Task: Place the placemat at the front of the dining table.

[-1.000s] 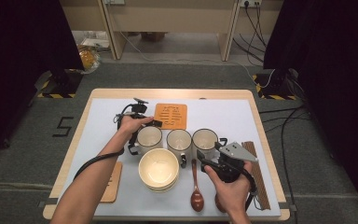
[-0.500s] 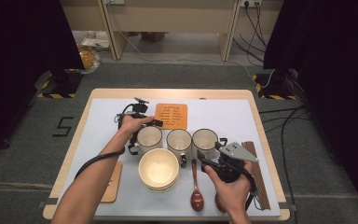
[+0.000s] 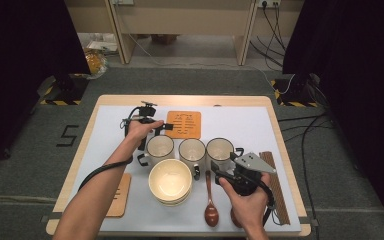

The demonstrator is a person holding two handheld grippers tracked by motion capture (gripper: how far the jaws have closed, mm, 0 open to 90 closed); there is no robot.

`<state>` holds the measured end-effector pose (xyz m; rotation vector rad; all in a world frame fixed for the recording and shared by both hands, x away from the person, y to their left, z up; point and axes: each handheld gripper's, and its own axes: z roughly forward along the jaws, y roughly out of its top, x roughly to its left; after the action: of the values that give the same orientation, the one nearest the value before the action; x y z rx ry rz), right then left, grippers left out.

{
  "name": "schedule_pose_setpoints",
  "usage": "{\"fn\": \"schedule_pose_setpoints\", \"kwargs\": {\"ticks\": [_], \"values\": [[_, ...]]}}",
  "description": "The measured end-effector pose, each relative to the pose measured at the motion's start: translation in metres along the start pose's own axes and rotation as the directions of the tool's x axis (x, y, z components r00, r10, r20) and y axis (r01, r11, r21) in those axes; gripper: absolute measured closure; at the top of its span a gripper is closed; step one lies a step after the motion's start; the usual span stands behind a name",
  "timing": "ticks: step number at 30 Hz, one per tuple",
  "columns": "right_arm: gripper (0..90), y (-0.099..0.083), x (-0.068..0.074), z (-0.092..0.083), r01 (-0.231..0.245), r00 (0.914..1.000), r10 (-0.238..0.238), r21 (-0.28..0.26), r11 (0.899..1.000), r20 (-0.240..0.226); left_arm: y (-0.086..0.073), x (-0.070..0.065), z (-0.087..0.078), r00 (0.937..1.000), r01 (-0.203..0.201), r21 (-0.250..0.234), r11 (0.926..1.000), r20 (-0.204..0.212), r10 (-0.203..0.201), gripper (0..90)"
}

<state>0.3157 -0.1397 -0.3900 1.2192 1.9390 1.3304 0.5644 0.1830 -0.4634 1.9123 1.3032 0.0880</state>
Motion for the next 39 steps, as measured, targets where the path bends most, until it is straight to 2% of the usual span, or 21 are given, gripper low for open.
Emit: {"fn": "schedule_pose_setpoints", "kwargs": {"ticks": [25,39], "values": [[29.5,0.000,0.004,0.002,0.005,1.0000,-0.005,0.006,1.000,-0.004,-0.002,0.002,-0.019,0.9997,-0.021,-0.030,0.9993,-0.016,0.021,27.0],[29.5,0.000,0.006,0.004,0.008,0.9999,-0.008,0.010,1.000,-0.007,-0.007,0.009,-0.032,0.9995,-0.014,-0.047,0.9988,-0.028,0.012,27.1]]}}
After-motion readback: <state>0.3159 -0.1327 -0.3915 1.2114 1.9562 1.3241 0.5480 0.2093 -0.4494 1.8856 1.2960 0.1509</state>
